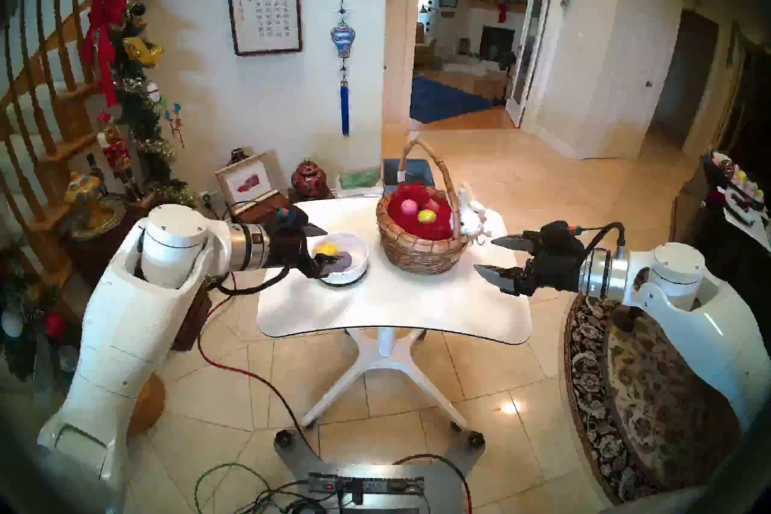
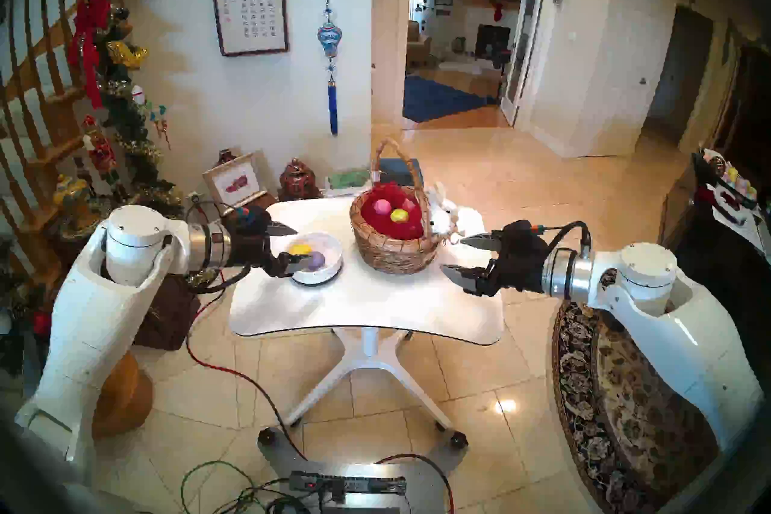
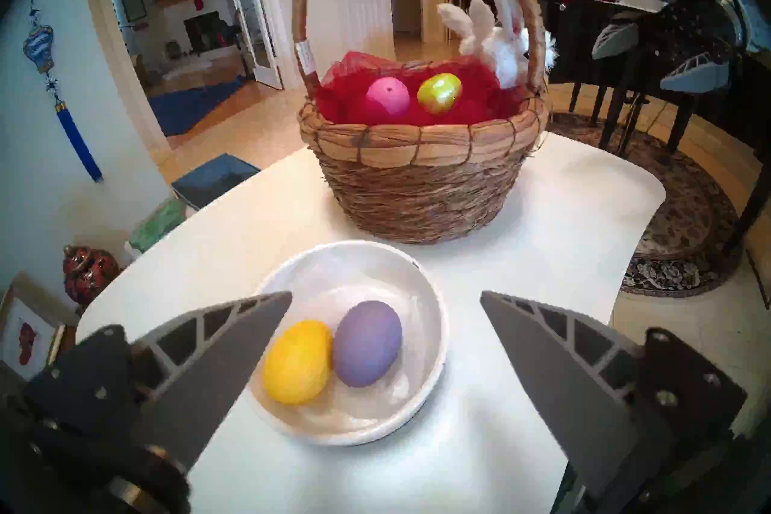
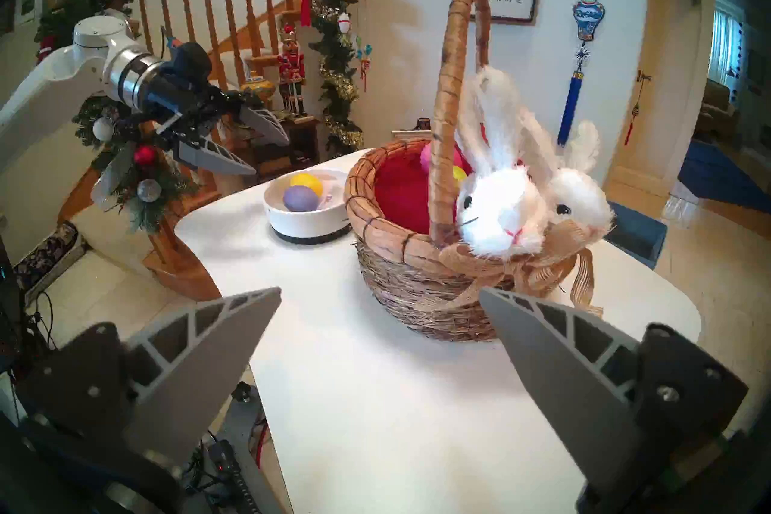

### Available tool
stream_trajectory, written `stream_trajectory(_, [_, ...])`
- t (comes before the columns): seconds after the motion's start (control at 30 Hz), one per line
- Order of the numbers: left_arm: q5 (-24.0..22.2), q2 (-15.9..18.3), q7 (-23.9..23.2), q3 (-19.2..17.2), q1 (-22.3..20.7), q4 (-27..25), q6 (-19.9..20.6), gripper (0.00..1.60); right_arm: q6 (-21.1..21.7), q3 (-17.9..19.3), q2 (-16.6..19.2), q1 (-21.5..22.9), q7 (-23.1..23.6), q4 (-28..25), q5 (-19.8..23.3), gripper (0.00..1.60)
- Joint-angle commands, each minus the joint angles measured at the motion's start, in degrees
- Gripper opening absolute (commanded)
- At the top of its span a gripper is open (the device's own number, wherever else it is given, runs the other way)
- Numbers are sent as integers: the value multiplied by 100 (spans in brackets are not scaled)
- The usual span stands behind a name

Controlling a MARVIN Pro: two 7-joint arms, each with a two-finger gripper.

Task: Put easter egg into basket

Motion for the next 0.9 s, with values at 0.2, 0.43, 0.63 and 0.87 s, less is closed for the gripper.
stream_trajectory(0.2, [160,-155,167,190,-486,282,125,160,-12,48,10,11,-7,-7,8,160])
stream_trajectory(0.43, [190,-128,113,234,-531,368,114,160,-13,49,10,10,-7,-7,8,160])
stream_trajectory(0.63, [236,-135,120,265,-567,448,97,160,-13,50,10,9,-7,-8,8,160])
stream_trajectory(0.87, [304,-80,25,341,-672,536,48,160,-13,49,10,9,-7,-7,8,160])
